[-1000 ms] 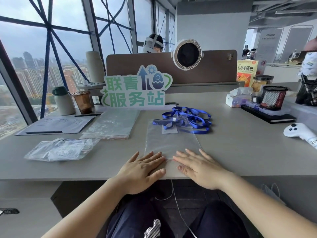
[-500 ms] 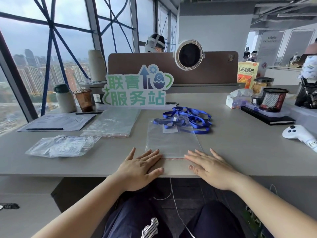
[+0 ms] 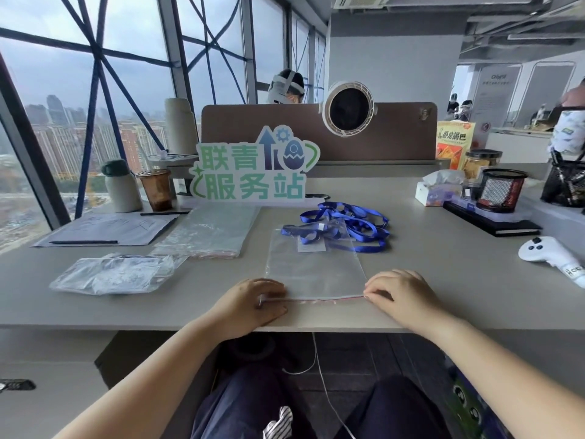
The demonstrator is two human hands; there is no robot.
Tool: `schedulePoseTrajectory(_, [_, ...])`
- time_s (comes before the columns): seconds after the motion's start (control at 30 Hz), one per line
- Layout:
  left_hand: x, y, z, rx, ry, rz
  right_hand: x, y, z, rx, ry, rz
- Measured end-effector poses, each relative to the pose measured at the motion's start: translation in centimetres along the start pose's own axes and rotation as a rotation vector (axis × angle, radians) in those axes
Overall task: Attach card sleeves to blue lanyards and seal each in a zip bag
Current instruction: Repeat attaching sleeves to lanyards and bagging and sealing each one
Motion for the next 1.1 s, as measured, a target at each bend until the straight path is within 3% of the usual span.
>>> schedulePoseTrajectory(0.2, [0.1, -0.6, 1.3, 0.098, -0.072, 0.048, 0.4, -0.1, 1.0, 0.135, 0.207, 0.343])
schedulePoseTrajectory(0.4, [-1.9, -0.2, 4.6, 0.244, -0.243, -0.344, 1.4, 0.7, 3.6, 0.177, 0.299, 0.484])
schedulePoseTrajectory(0.5, [-2.6, -0.2, 6.2, 0.313, -0.332, -0.225, 2.4, 1.2, 5.5, 0.234, 0.411, 0.463])
schedulePoseTrajectory(0.67, [-3.3, -0.2, 7.8, 0.256, -0.407, 0.111, 3.8, 3.2, 7.8, 0.106, 0.516, 0.160])
schedulePoseTrajectory(0.8, [-3.2, 0.2, 8.4, 0.232, -0.221, 0.242, 3.3, 3.5, 8.5, 0.055, 0.419, -0.042])
schedulePoseTrajectory(0.93, [-3.2, 0.6, 8.9, 0.129, -0.052, 0.316, 2.9, 3.5, 9.1, 0.114, 0.116, 0.021])
schedulePoseTrajectory(1.03, [-3.0, 0.5, 8.9, 0.071, -0.057, 0.310, 2.6, 3.6, 8.9, -0.058, -0.036, 0.200])
schedulePoseTrajectory(1.1, [-3.0, 0.5, 8.8, 0.032, -0.043, 0.305, 2.4, 3.7, 8.6, -0.205, -0.081, 0.185])
Point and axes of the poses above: each hand's wrist, its own z-axis towards the middle knuckle, its own y-axis out of the palm, x = y × z, the point moved 5 cm from there along z, towards the middle knuckle, and after that the axes turned 5 degrees about x, right-handed, at the moved point
